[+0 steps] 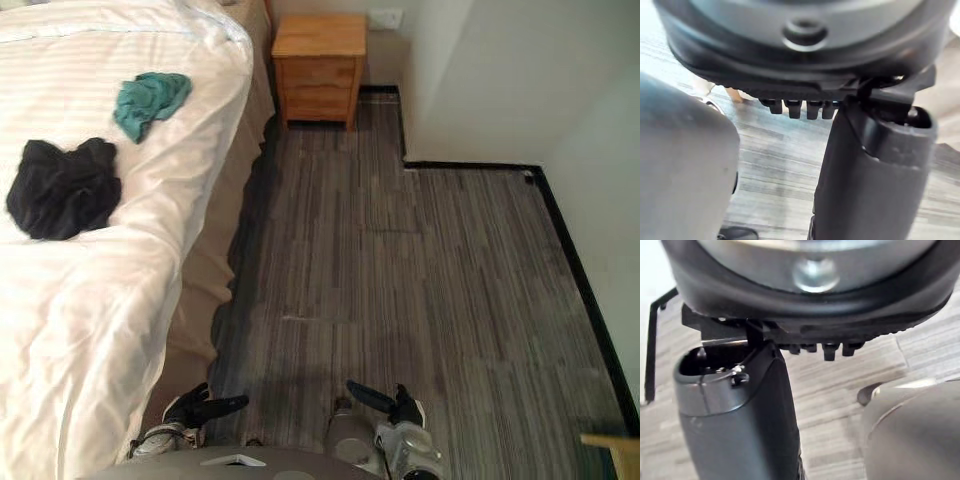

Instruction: Tidy up the quilt and then pick up the clothes from the bed and put them into the laundry hamper

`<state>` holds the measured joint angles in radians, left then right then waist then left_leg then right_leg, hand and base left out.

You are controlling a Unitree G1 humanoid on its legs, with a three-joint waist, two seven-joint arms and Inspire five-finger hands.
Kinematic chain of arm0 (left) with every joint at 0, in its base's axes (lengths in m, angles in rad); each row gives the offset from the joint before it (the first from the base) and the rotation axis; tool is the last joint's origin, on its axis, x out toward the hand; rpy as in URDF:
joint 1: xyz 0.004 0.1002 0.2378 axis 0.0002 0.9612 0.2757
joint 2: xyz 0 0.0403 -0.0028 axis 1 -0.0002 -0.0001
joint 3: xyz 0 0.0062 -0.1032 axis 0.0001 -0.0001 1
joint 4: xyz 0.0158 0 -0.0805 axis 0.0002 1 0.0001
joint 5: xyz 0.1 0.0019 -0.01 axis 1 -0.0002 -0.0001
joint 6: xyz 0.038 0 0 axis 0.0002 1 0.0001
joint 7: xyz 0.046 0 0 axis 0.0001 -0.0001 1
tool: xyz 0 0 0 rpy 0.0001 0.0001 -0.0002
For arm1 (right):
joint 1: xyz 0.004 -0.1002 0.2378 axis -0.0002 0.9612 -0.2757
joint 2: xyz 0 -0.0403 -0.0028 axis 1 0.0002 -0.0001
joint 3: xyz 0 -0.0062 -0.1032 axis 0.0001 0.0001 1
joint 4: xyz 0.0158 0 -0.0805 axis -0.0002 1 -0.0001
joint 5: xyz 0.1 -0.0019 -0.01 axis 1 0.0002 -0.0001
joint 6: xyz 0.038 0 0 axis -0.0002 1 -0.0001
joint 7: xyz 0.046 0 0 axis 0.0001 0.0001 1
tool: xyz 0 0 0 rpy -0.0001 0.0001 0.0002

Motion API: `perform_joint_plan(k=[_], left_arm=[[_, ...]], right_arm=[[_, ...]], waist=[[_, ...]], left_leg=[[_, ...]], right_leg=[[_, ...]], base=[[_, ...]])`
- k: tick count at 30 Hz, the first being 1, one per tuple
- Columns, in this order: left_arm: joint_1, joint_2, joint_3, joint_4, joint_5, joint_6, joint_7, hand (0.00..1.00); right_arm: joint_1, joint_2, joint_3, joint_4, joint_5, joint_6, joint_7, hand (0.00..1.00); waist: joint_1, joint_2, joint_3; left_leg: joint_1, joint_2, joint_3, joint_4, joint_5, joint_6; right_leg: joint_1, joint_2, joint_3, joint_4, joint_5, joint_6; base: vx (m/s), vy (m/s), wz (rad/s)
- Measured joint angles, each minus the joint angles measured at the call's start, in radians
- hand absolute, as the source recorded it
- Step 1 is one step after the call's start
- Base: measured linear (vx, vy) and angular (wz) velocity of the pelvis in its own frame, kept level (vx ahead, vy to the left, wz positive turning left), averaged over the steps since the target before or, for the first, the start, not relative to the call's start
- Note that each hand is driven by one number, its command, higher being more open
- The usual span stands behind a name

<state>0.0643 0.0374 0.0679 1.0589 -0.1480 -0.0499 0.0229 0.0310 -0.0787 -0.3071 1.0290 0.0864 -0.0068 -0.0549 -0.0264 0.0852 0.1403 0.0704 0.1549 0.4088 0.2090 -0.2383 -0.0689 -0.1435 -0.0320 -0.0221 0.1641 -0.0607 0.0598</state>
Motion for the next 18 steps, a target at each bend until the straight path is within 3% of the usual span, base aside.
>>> perform_joint_plan(k=[3, 4, 12, 18], left_arm=[[-0.012, 0.002, 0.027, 0.0, 0.001, -0.005, 0.009, 1.0], [-0.026, 0.001, 0.025, 0.03, 0.038, -0.013, 0.032, 1.0], [-0.026, 0.001, 0.026, 0.031, 0.032, -0.015, 0.036, 1.0], [-0.024, 0.002, 0.05, 0.031, -0.006, -0.028, 0.05, 1.0]], right_arm=[[-0.003, -0.008, -0.002, 0.031, -0.001, -0.001, -0.011, 1.0], [0.012, -0.042, 0.024, 0.075, 0.0, 0.0, -0.023, 1.0], [0.017, -0.041, 0.023, 0.074, 0.018, 0.0, -0.024, 1.0], [0.057, -0.012, 0.003, 0.064, 0.091, -0.011, -0.03, 1.0]], waist=[[-0.005, -0.019, 0.013], [-0.028, -0.008, 0.053], [-0.032, -0.014, 0.057], [-0.037, -0.034, 0.051]], left_leg=[[0.0, 0.011, -0.018, 0.043, 0.01, -0.001], [0.039, -0.077, -0.229, -0.07, -0.014, 0.007], [0.05, -0.078, -0.23, -0.078, -0.005, 0.007], [0.085, -0.074, -0.272, -0.141, 0.036, 0.003]], right_leg=[[0.023, 0.025, 0.043, -0.052, 0.035, -0.013], [0.1, -0.02, 0.029, -0.244, 0.176, 0.025], [0.109, -0.019, 0.028, -0.244, 0.177, 0.025], [0.137, -0.026, -0.022, -0.243, 0.171, 0.019]], base=[[0.01, -0.067, -0.55], [0.0, -0.026, -0.15], [0.0, 0.0, 0.0], [-0.02, -0.02, 0.21]])
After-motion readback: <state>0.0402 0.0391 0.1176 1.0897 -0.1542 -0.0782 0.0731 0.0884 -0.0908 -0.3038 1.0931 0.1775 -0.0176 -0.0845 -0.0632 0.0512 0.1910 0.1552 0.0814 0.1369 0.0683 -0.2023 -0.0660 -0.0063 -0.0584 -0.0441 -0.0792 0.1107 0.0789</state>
